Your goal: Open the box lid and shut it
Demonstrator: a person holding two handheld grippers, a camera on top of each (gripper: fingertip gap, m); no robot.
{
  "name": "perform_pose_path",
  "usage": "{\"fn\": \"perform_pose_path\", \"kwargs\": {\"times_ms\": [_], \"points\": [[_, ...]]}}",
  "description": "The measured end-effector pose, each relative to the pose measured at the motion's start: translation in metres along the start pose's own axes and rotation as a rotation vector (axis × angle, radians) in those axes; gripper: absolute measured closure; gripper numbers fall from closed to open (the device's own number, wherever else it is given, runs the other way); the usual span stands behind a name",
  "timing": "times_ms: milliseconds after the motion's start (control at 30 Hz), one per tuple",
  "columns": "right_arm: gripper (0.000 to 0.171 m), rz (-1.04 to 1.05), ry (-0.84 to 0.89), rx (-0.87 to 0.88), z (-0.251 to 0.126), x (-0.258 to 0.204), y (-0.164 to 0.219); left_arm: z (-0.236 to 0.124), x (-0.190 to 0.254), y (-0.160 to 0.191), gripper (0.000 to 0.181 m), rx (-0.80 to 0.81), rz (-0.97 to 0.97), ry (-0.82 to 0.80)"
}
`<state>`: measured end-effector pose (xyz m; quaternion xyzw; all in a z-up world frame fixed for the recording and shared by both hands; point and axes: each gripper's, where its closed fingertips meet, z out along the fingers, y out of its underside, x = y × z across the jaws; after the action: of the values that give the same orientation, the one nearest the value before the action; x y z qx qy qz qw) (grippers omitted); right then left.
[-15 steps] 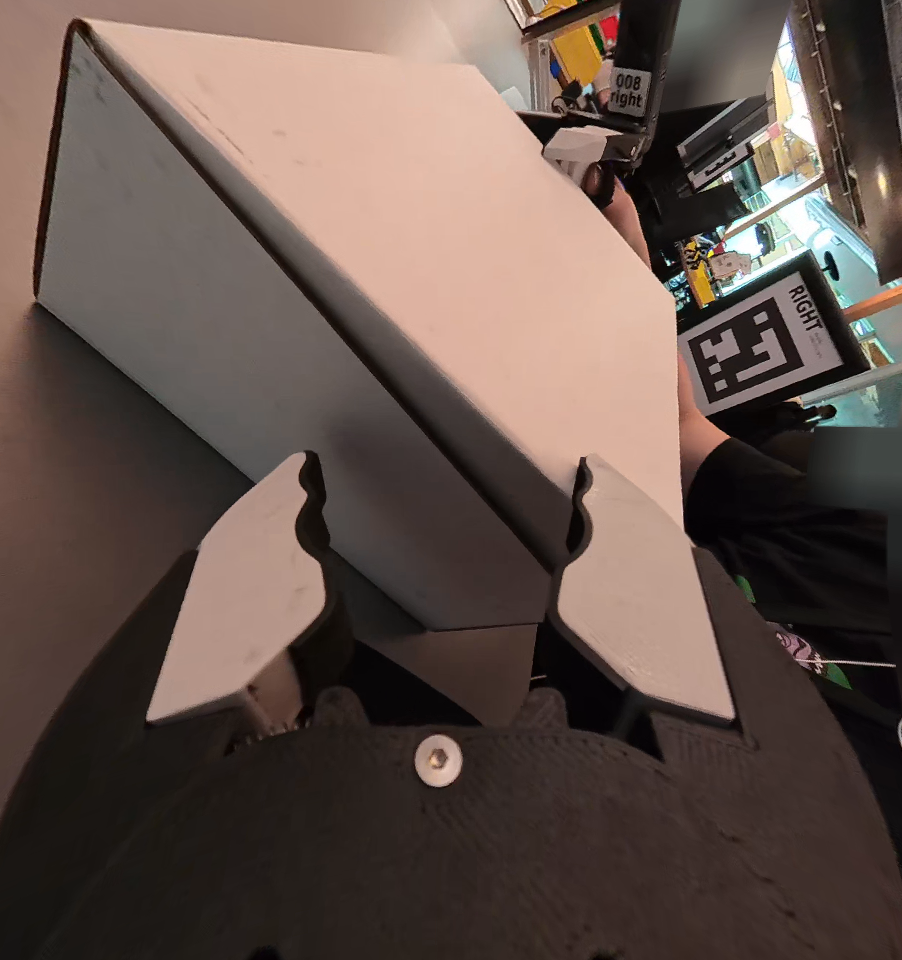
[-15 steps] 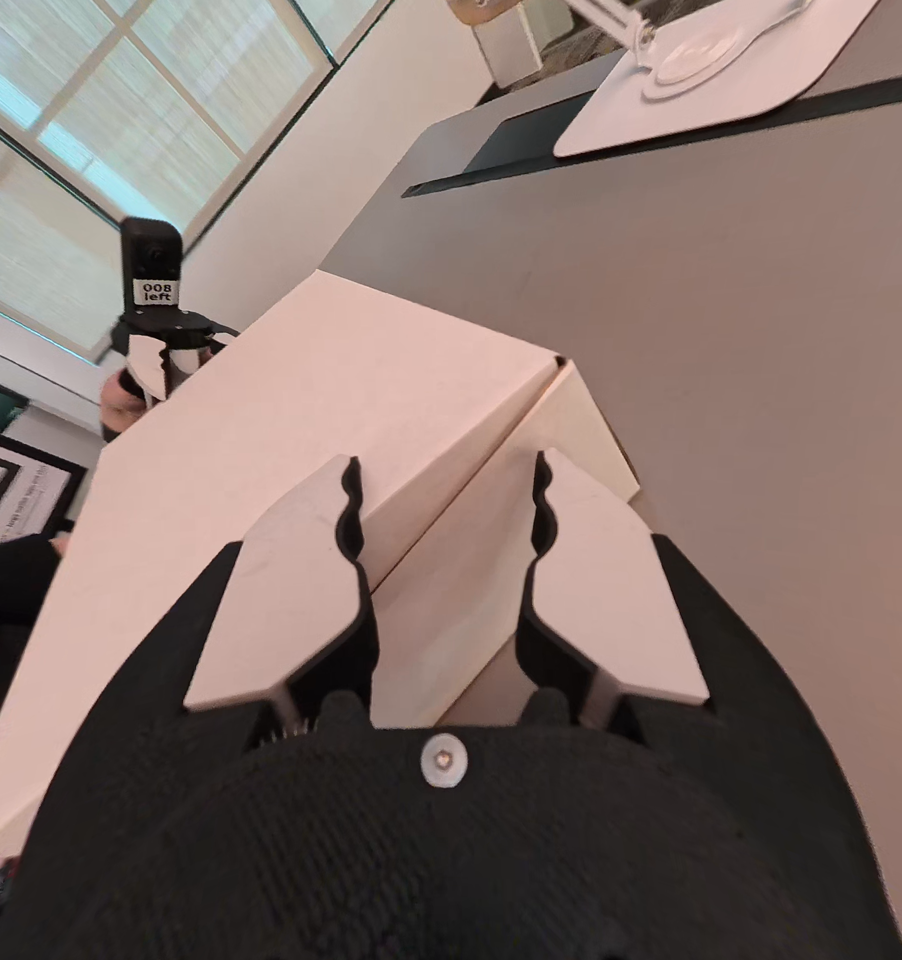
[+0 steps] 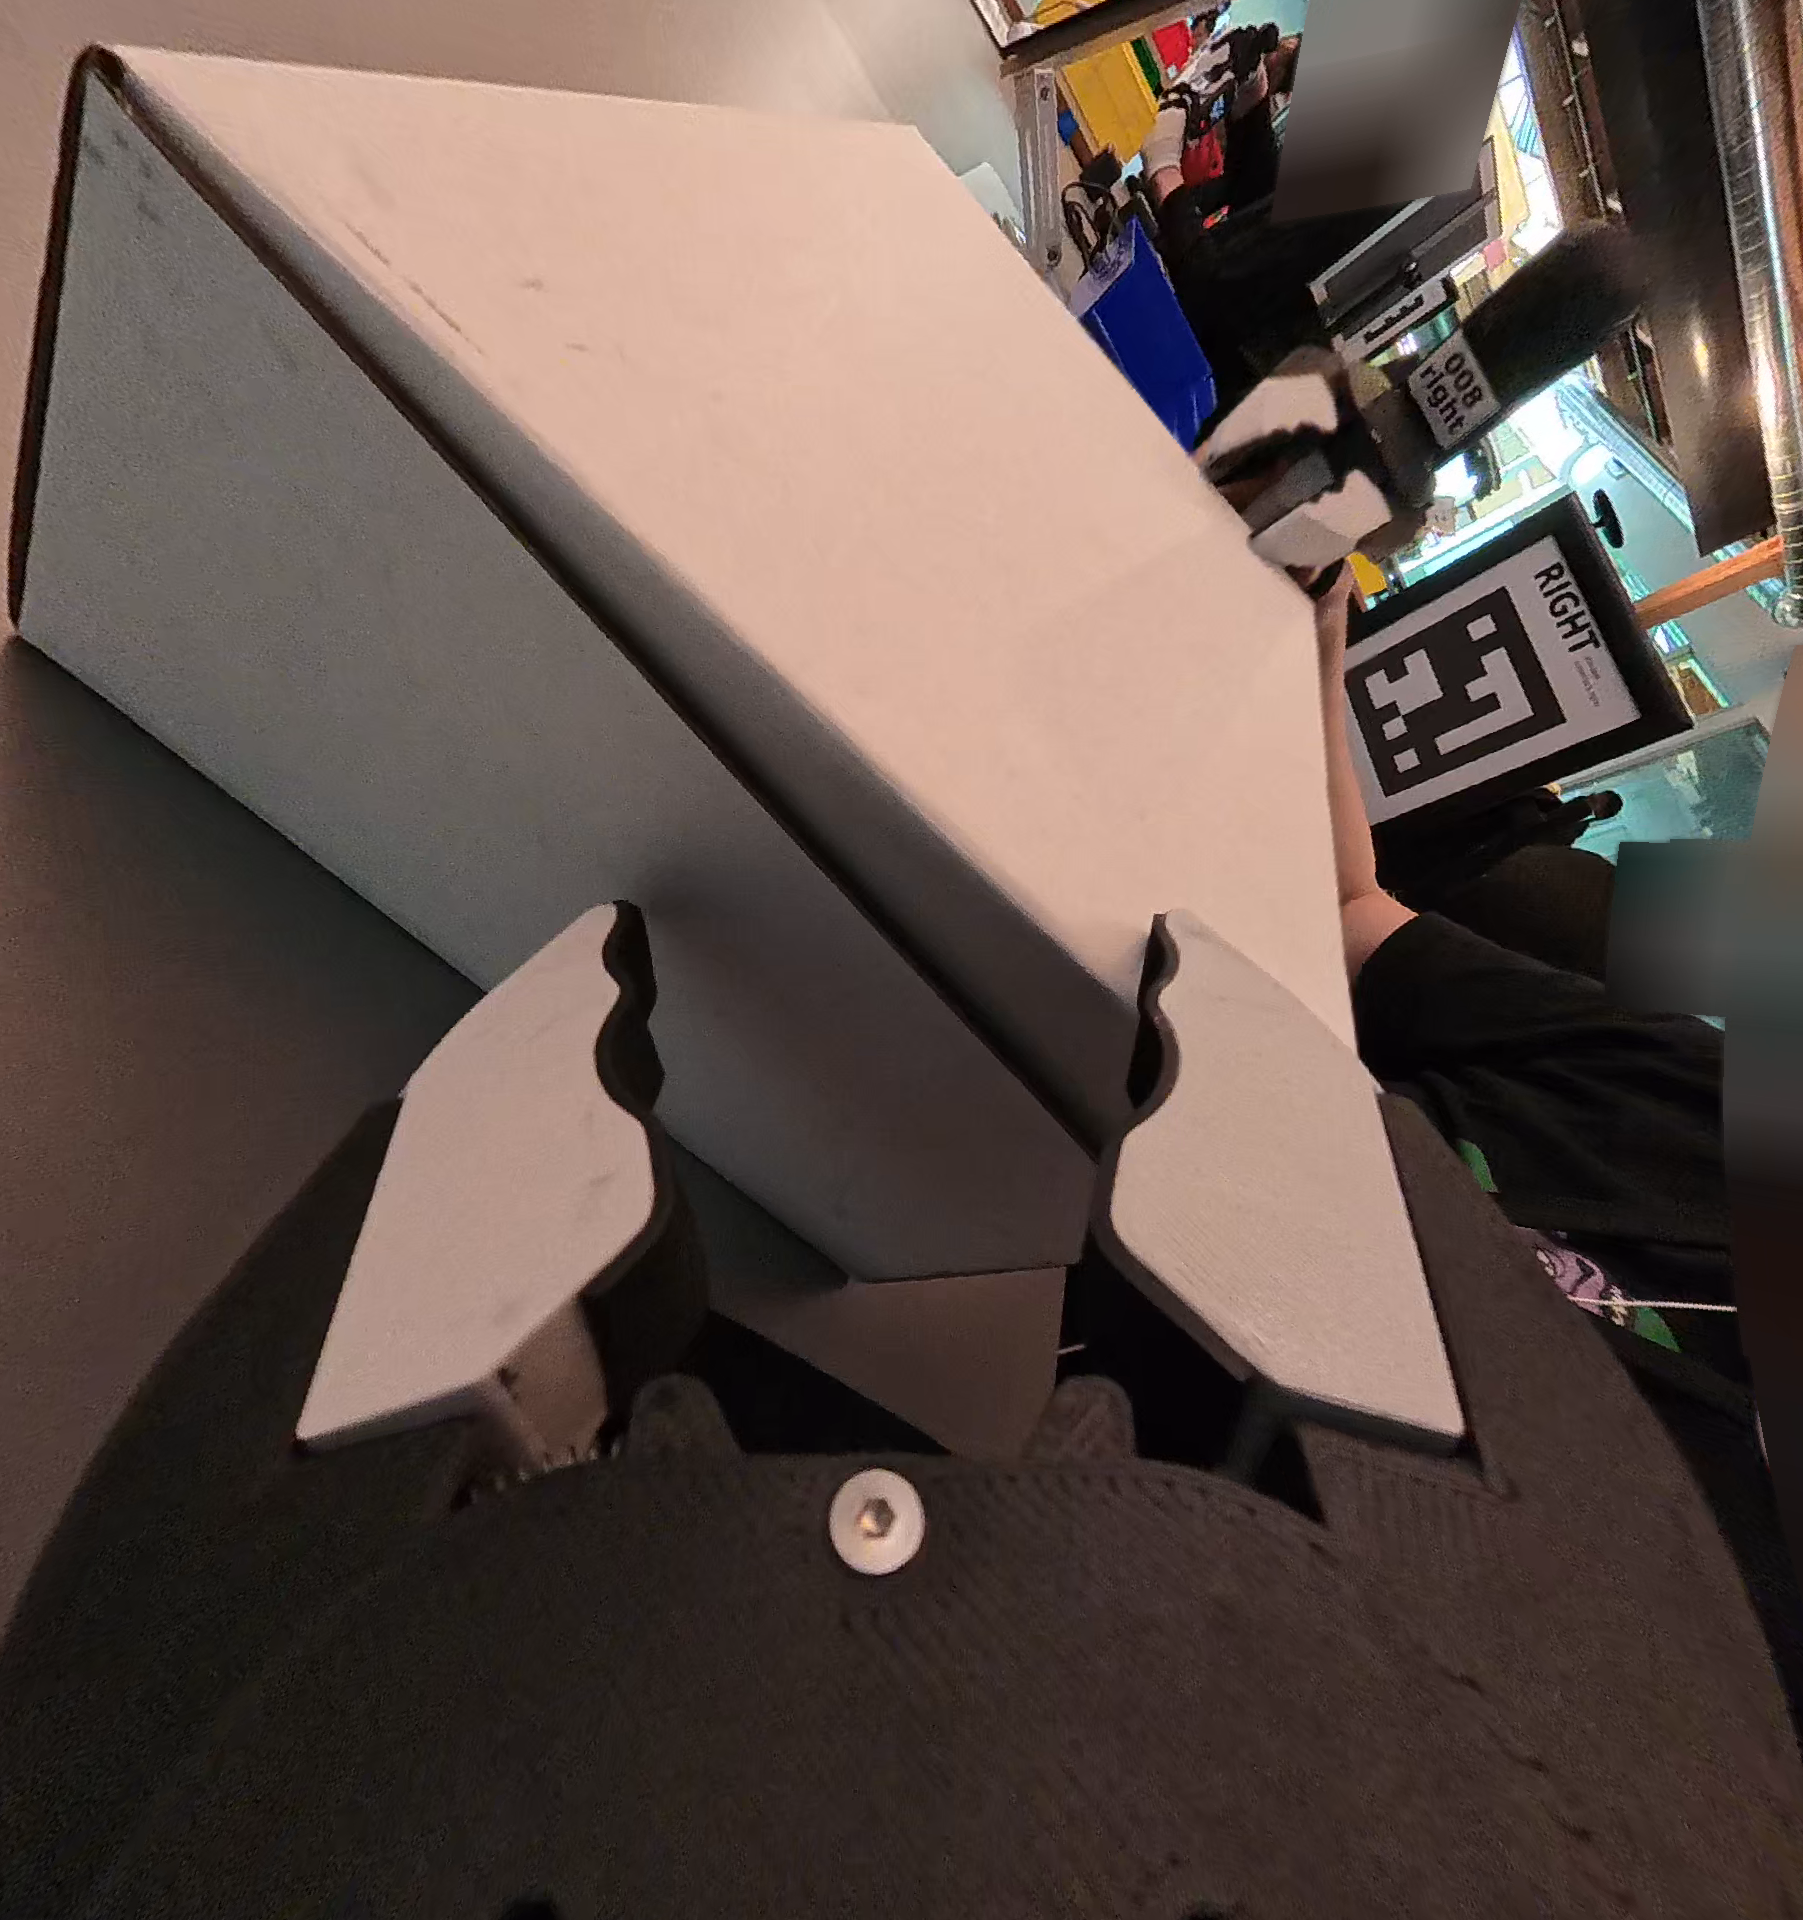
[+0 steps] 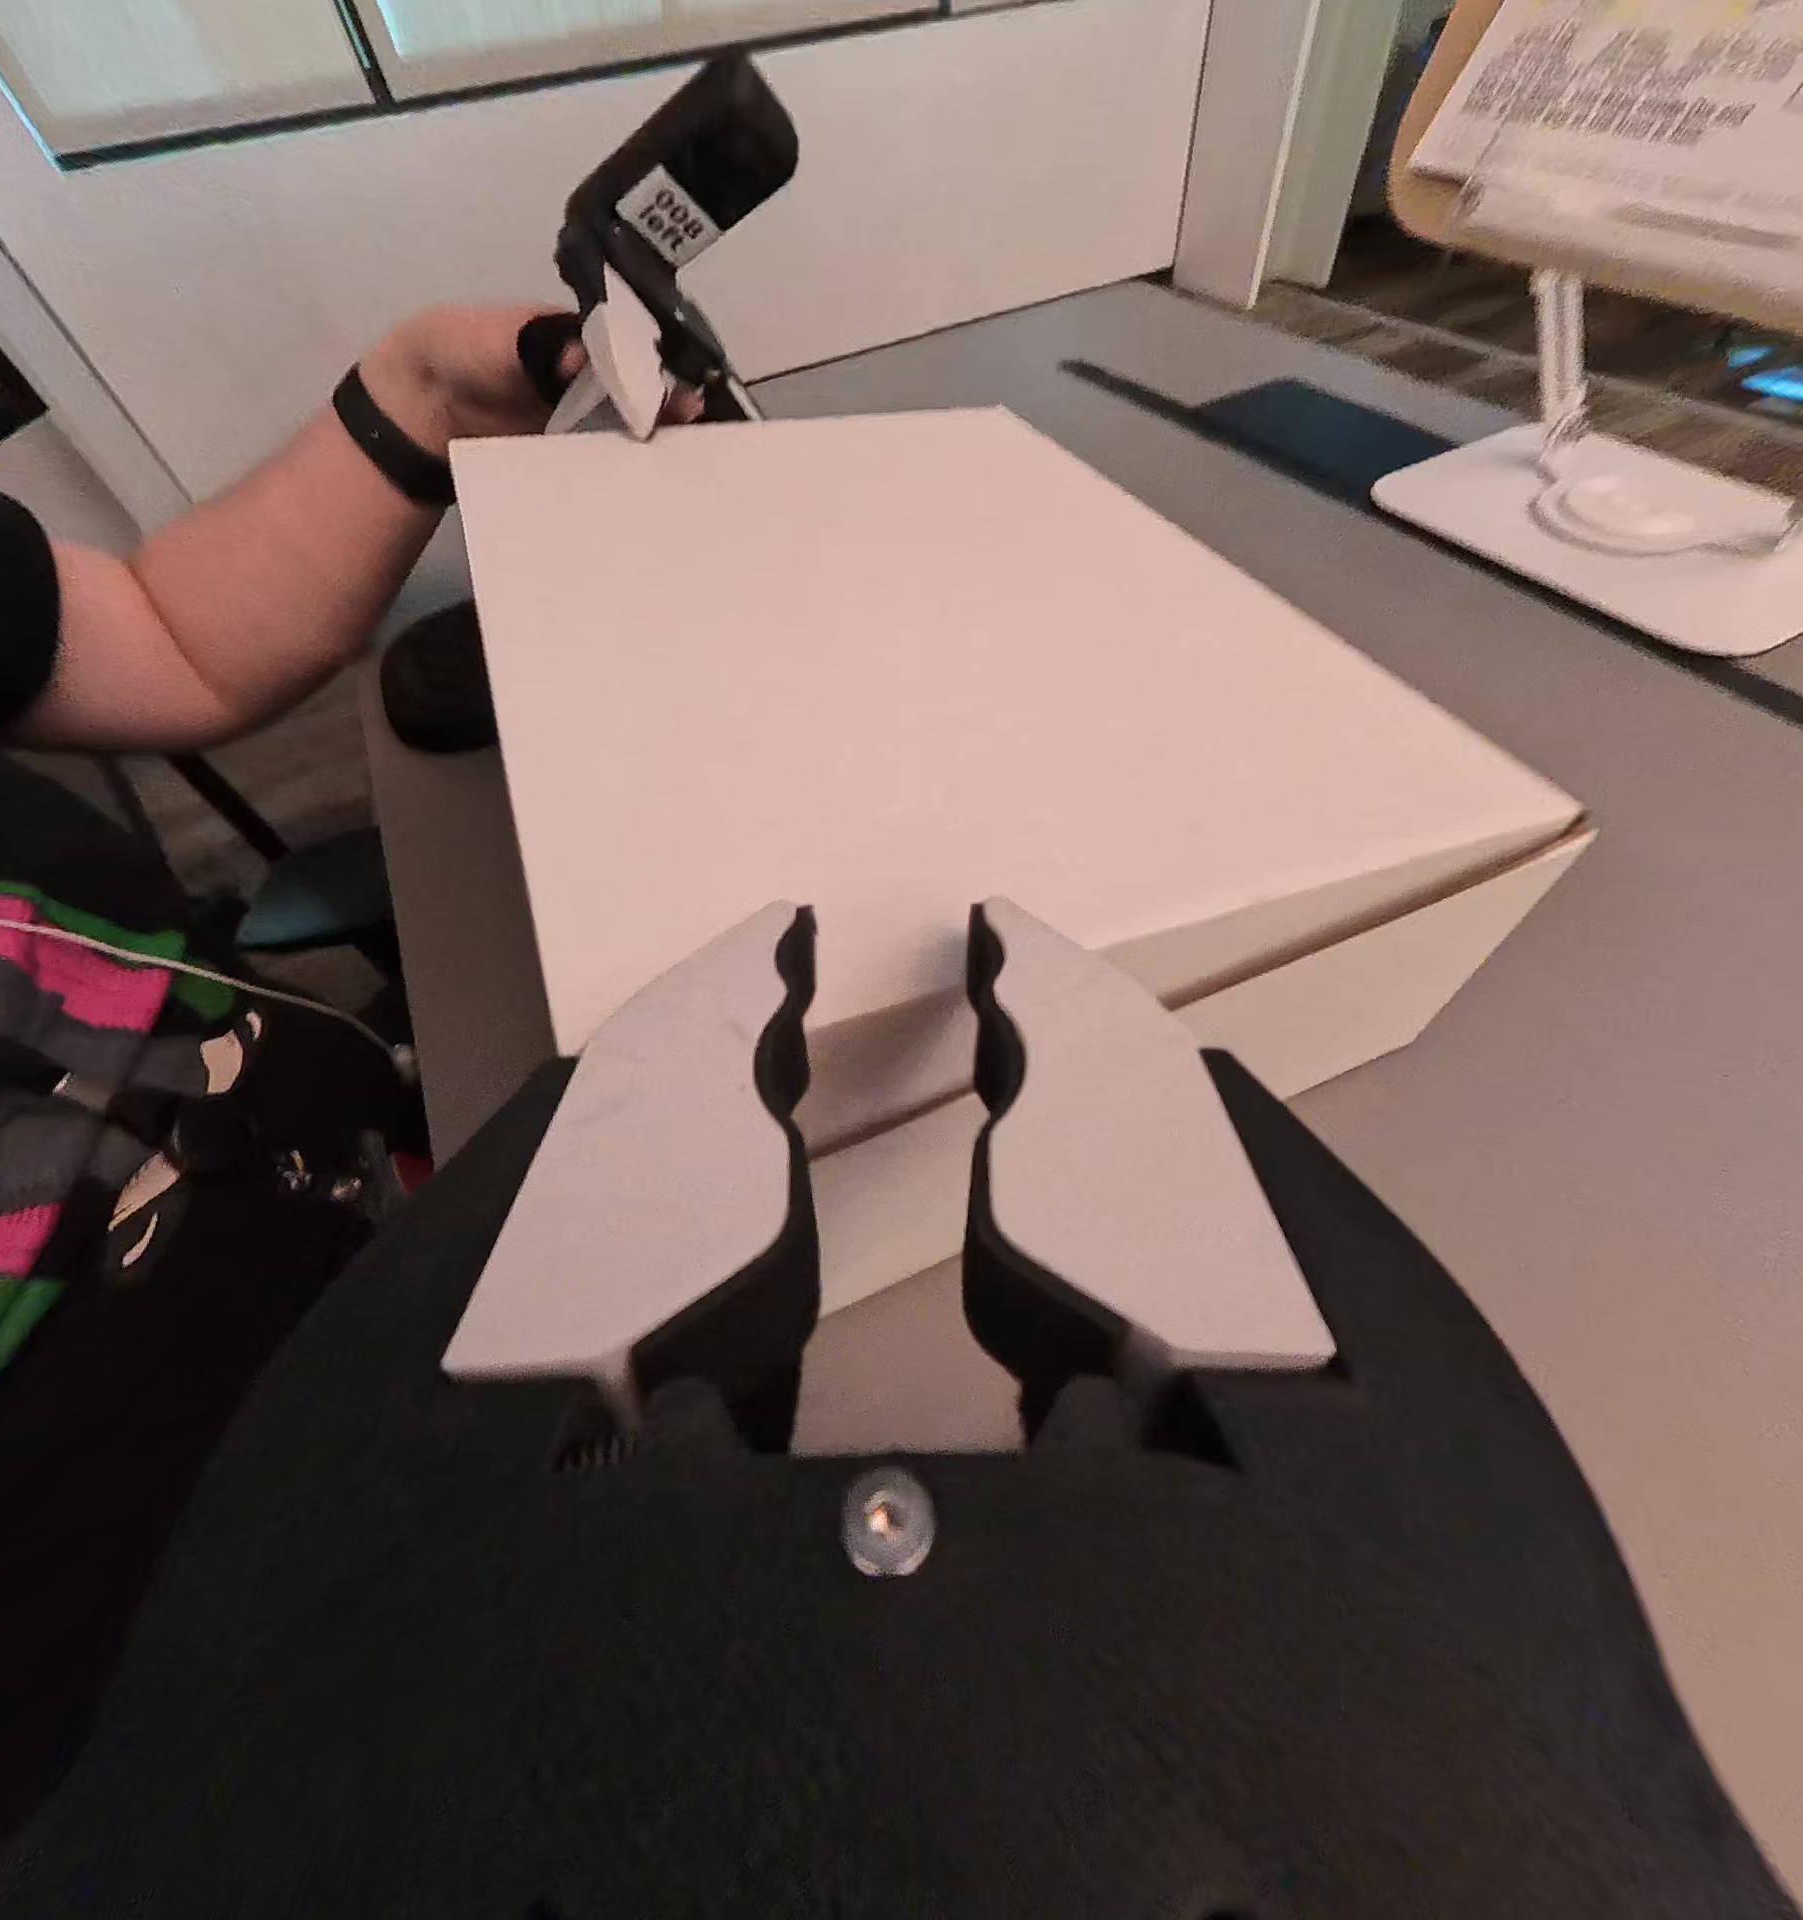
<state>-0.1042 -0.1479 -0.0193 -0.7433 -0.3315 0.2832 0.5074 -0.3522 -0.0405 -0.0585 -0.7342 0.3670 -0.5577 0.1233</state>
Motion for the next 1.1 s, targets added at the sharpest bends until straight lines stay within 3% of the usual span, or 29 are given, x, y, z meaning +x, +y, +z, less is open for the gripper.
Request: {"fn": "perform_pose_path", "kwargs": {"times_ms": [167,200,300,500,567,667,833,967,1100], "points": [[0.148,-0.006,-0.016,-0.067,0.007,-0.003,0.027,0.001,-0.006,0.008,0.091,-0.016,-0.014,-0.055],[0.149,-0.011,-0.01,-0.051,0.006,-0.003,0.026,-0.003,-0.001,0.006,0.099,0.012,0.001,-0.046],[0.148,-0.006,-0.008,-0.049,0.004,-0.003,0.027,-0.029,0.024,0.0,0.1,0.194,0.046,-0.009],[0.148,0.001,-0.013,-0.064,0.004,-0.003,0.028,-0.022,0.049,0.055,0.084,0.201,0.296,-0.304],[0.148,-0.002,-0.007,-0.071,0.005,-0.002,0.027,-0.015,0.046,0.056,0.099,0.246,0.339,-0.404],[0.148,-0.006,0.005,-0.076,0.006,-0.003,0.027,-0.008,0.037,0.053,0.106,0.262,0.356,-0.499],[0.148,-0.036,0.042,-0.106,0.008,-0.003,0.027,-0.003,0.04,0.045,0.137,0.317,0.382,-0.476],[0.148,-0.053,0.049,-0.133,0.009,-0.003,0.027,-0.005,0.038,0.044,0.143,0.322,0.373,-0.455],[0.148,-0.057,0.046,-0.145,0.009,-0.005,0.027,-0.011,0.034,0.041,0.157,0.298,0.415,-0.536]]}}
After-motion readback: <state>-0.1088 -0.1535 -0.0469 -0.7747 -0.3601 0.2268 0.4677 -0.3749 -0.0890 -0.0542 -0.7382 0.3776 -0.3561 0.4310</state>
